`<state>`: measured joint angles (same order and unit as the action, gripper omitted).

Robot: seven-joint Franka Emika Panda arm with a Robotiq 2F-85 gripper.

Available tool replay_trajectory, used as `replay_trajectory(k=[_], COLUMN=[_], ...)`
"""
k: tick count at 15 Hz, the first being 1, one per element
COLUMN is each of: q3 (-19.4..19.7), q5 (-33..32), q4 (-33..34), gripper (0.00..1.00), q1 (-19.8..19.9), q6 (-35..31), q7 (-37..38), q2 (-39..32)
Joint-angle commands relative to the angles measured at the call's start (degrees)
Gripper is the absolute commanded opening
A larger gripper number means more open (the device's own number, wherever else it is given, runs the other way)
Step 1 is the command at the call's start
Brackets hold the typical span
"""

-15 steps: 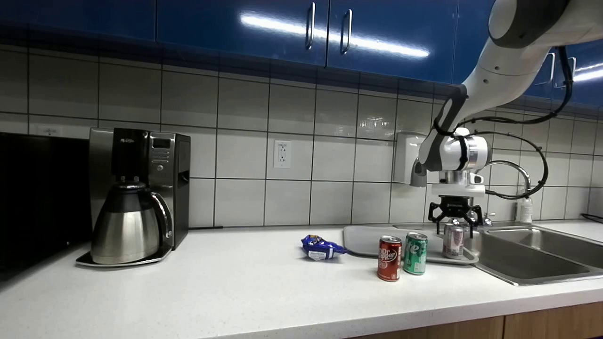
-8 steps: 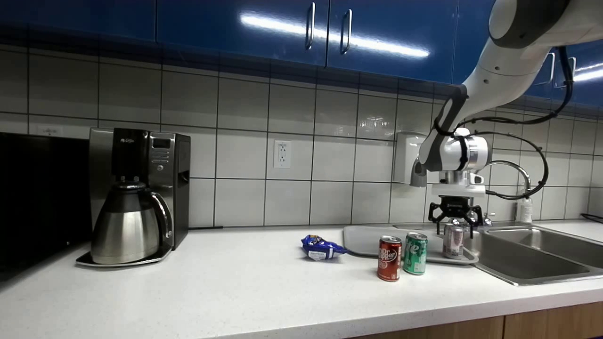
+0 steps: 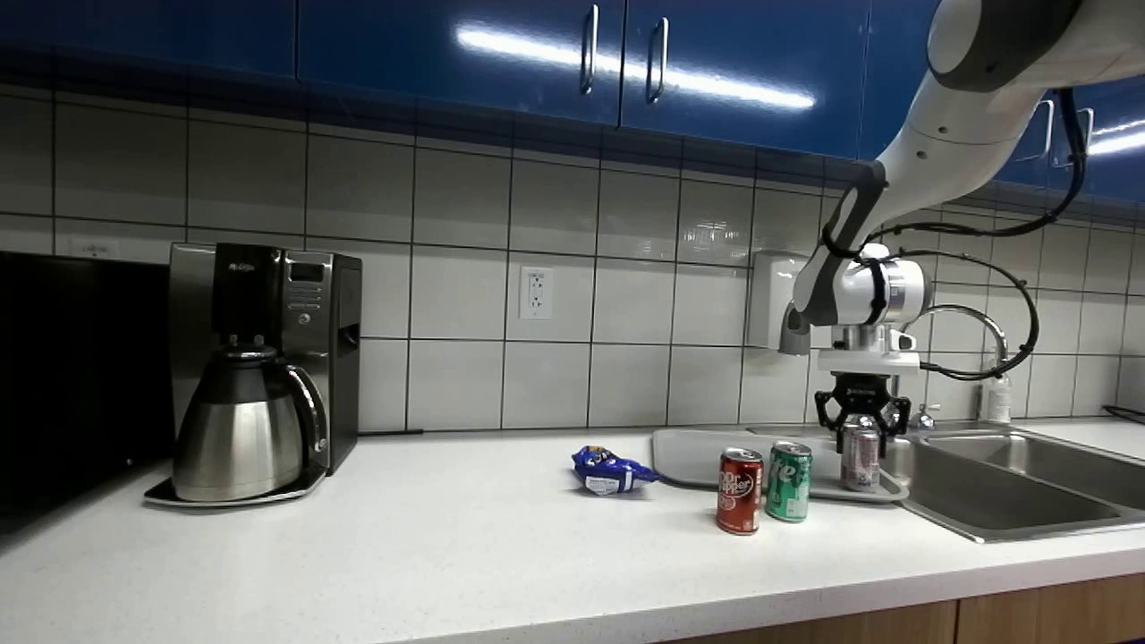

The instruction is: Move the soda cans to the counter

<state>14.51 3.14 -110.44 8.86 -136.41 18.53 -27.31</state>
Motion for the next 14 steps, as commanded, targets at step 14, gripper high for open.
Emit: replay_trajectory(k=[14], q3=[-1.25], q5=[0.44], q4=[-3.00], gripper=[0.38], q1=[0.31], q6=[-0.89], q7=[-1.34], q2=[5.82])
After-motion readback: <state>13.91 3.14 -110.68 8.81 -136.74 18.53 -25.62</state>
